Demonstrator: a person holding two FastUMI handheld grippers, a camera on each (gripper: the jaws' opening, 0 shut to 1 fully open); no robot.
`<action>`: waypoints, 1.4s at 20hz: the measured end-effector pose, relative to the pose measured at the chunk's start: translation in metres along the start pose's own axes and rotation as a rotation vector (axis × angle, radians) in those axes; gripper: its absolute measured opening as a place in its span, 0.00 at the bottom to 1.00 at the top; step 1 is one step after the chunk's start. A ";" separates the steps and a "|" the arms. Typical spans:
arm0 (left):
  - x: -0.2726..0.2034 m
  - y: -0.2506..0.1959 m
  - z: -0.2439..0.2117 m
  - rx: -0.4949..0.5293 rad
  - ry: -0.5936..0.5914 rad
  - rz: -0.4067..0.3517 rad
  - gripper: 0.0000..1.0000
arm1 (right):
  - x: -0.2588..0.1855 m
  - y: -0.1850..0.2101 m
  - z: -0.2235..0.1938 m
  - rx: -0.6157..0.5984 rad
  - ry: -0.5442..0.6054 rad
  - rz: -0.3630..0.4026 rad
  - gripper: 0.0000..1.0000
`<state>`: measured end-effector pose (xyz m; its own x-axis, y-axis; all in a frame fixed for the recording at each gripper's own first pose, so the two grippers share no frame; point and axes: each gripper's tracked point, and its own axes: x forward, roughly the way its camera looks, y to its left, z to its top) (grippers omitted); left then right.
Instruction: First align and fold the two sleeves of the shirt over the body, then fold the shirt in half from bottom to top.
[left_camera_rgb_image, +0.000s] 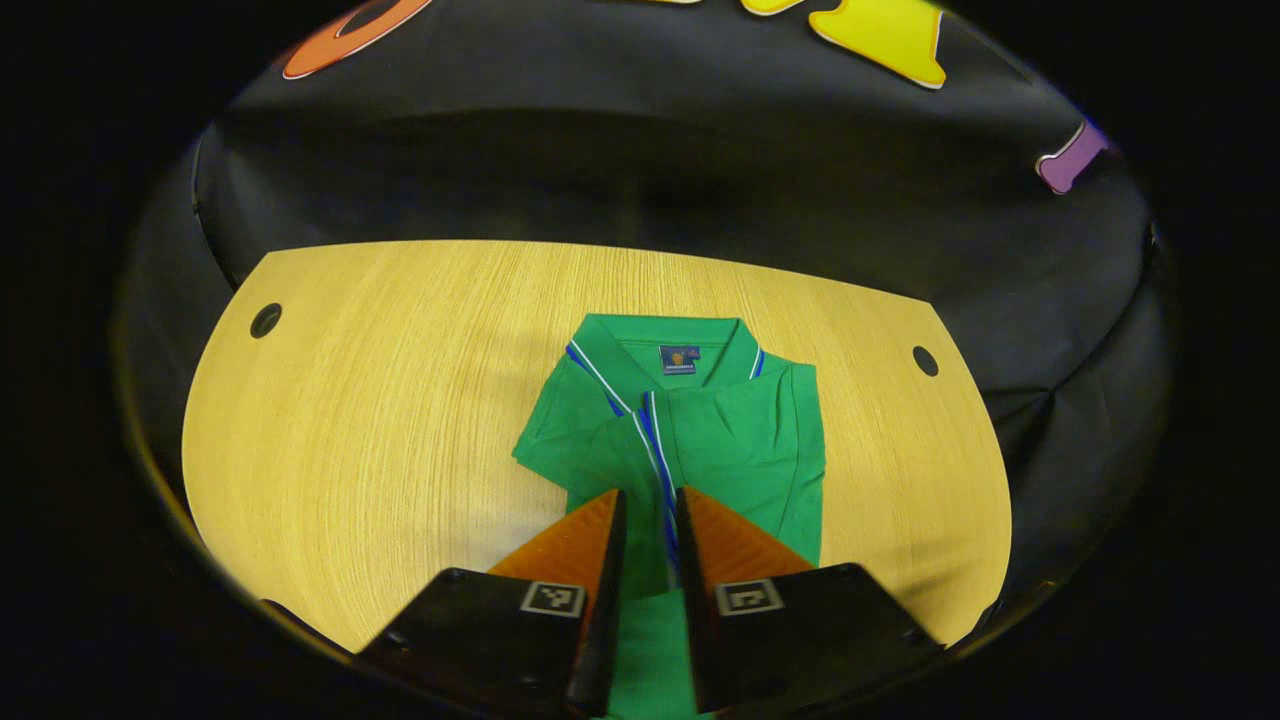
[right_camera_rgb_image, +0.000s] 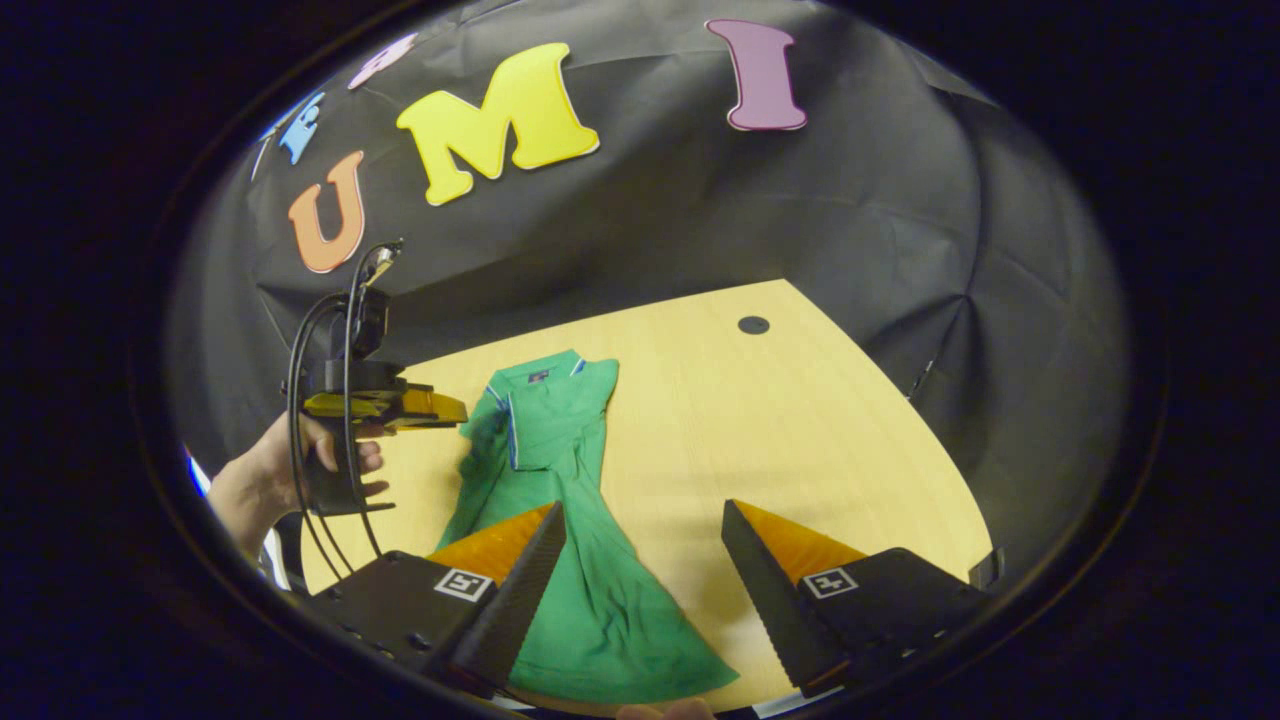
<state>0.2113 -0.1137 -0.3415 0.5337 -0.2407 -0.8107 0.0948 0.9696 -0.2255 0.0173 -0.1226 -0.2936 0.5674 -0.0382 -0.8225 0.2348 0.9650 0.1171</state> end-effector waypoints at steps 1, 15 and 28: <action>-0.003 0.003 0.002 0.003 -0.021 0.005 0.57 | -0.002 0.001 0.001 -0.003 -0.005 0.003 0.96; -0.199 0.039 -0.058 0.050 -0.383 0.076 1.00 | -0.066 0.049 -0.007 -0.269 -0.159 0.112 0.96; -0.219 0.089 -0.239 0.047 -0.240 0.078 1.00 | -0.066 0.010 -0.129 -0.317 -0.033 0.071 0.97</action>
<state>-0.0981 0.0144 -0.3129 0.7243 -0.1537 -0.6722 0.0816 0.9871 -0.1377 -0.1196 -0.0775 -0.3097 0.6000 0.0286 -0.7995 -0.0608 0.9981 -0.0100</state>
